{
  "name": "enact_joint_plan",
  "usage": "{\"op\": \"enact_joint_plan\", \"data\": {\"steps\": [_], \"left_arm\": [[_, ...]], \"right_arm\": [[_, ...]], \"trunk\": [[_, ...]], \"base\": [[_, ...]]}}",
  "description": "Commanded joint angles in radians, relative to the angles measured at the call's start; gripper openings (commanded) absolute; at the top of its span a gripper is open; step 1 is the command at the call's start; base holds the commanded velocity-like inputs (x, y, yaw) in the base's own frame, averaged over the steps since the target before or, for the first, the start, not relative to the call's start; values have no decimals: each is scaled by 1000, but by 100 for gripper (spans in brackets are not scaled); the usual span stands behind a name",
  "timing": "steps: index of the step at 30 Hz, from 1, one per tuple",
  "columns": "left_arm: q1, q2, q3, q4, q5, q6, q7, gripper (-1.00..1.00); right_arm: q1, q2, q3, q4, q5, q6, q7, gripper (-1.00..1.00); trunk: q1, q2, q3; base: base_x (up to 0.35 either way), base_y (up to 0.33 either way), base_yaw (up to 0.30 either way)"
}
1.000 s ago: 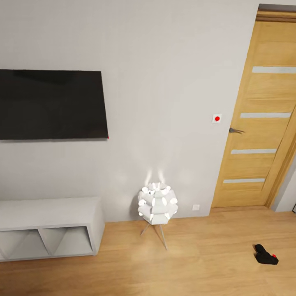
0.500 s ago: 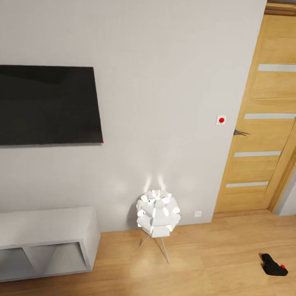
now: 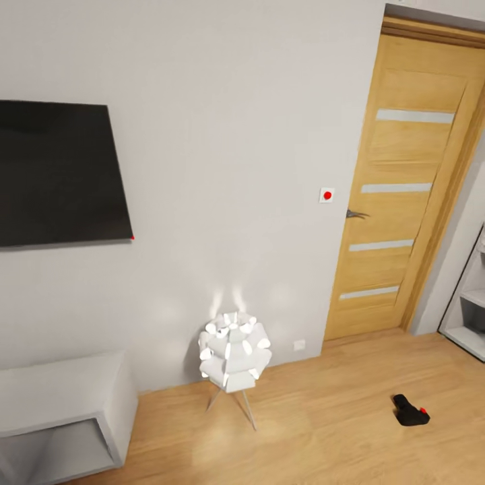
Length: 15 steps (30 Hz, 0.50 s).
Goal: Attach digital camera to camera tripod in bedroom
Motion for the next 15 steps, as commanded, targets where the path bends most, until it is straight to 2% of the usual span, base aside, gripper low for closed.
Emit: {"op": "enact_joint_plan", "data": {"steps": [1, 9, 15], "left_arm": [[0, 0, 2, 0, 5, -2, 0, 100], [0, 0, 6, 0, 9, -2, 1, 100], [0, 1, -1, 0, 7, -2, -2, 100]], "right_arm": [[-1, 0, -2, 2, 9, -4, -2, 100], [-1, 0, -2, 2, 10, -4, -1, 100], [-1, 0, -2, 2, 10, -4, -1, 100]], "trunk": [[0, 0, -1], [0, 0, -1], [0, 0, -1]], "base": [[1, 0, -287], [12, 0, -287], [216, 0, -287]]}}
